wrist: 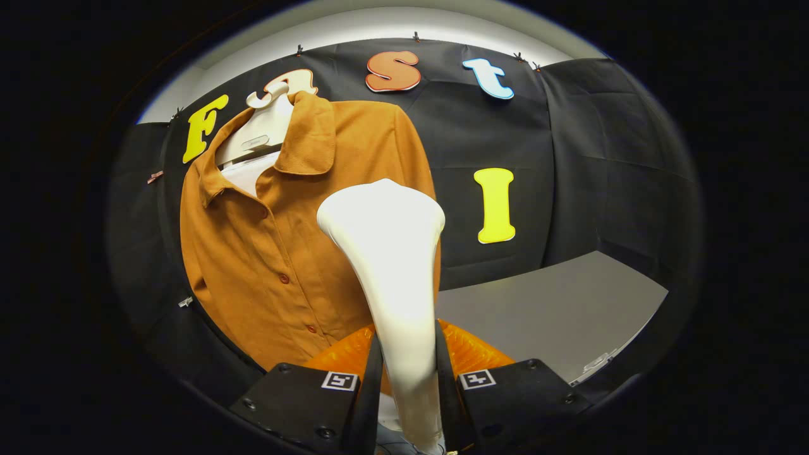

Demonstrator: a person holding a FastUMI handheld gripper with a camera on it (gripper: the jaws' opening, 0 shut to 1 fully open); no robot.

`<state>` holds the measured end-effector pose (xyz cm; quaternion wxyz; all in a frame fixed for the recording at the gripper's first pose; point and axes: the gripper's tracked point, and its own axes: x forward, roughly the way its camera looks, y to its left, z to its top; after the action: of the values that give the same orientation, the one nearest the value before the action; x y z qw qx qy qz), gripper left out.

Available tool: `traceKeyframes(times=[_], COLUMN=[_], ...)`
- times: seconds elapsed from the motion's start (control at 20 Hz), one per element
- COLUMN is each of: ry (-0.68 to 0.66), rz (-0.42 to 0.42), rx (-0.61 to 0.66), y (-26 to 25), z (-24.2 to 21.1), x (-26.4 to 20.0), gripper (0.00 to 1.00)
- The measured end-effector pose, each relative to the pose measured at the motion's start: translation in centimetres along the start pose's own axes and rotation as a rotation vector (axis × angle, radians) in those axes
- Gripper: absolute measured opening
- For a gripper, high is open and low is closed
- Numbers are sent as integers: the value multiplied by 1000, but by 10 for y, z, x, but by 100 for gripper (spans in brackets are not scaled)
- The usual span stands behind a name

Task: Iron the clothes twice with a garment steamer, once on the left side and once on the right side.

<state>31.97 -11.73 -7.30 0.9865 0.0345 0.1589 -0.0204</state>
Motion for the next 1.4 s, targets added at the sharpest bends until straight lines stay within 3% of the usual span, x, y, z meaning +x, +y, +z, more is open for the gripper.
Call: traceKeyframes(times=[0.5, 1.4], ry=[19, 206], rz=[-38, -89], rx=[-31, -23], y=[41, 35], z=[-6, -75], x=[26, 51], gripper=[44, 44])
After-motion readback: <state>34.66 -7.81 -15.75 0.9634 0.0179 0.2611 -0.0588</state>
